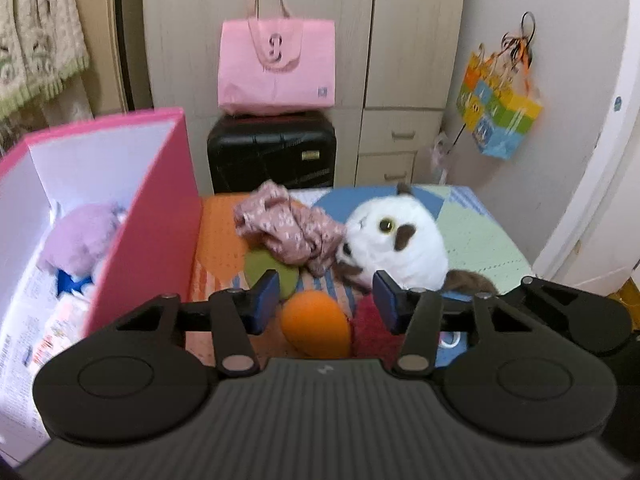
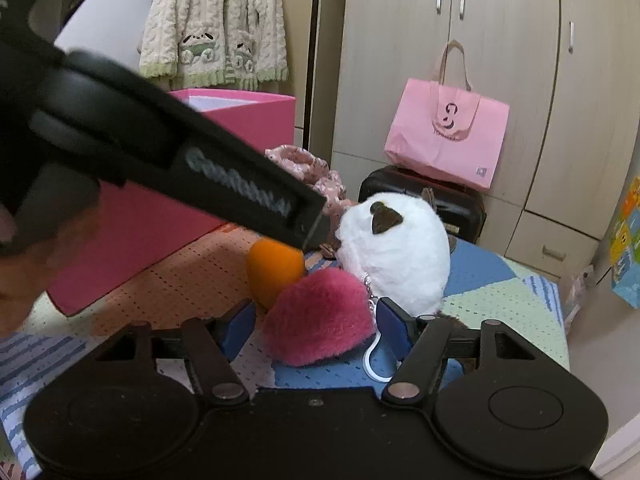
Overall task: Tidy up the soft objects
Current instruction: 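Grasp the orange sponge with the left gripper while the right grasps the pink pom-pom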
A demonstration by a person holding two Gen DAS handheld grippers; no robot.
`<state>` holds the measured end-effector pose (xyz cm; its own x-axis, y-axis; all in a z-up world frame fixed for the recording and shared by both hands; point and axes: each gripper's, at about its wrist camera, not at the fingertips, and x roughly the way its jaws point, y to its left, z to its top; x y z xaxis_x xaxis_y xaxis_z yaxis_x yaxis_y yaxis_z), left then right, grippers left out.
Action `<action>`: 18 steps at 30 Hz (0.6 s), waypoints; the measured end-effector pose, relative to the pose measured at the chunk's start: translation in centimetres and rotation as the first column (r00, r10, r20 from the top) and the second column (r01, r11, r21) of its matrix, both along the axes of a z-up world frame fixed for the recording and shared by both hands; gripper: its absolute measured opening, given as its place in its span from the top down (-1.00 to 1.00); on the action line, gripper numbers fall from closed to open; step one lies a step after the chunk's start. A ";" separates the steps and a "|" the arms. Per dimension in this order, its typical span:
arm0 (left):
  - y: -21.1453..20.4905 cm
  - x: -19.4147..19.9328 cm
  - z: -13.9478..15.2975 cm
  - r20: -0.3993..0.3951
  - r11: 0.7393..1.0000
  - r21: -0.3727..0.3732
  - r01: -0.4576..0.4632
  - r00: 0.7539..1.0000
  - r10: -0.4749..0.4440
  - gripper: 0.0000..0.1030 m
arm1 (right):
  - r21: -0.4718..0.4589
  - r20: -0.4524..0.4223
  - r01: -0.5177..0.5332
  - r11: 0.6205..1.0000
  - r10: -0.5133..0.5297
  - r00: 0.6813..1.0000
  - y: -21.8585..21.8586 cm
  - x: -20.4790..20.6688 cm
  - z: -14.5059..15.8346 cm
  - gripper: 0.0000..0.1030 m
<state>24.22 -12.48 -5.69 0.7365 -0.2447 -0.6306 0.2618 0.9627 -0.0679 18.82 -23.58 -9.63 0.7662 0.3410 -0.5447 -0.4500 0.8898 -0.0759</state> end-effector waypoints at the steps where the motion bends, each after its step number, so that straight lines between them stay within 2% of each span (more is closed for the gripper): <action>1: 0.1 0.2 -0.4 -0.017 1.000 -0.009 -0.003 1.000 0.003 0.07 | -0.001 -0.003 0.001 1.000 -0.001 1.000 0.0 0.1 -0.1 -0.16; 4: 0.4 0.4 -1.3 -0.044 0.999 -0.039 -0.021 0.999 0.019 0.08 | -0.022 0.003 0.009 1.000 -0.008 1.000 0.1 -0.2 -0.1 -0.03; 10: 0.6 0.0 -1.8 -0.024 0.997 -0.047 -0.055 0.998 0.054 0.08 | -0.040 0.007 0.020 0.999 -0.020 1.000 0.1 -0.9 -0.3 0.00; 18: 1.0 0.2 -3.0 -0.033 0.993 -0.021 -0.112 0.993 0.111 0.08 | -0.052 0.022 0.030 0.998 -0.028 0.999 0.2 -1.7 -0.4 0.01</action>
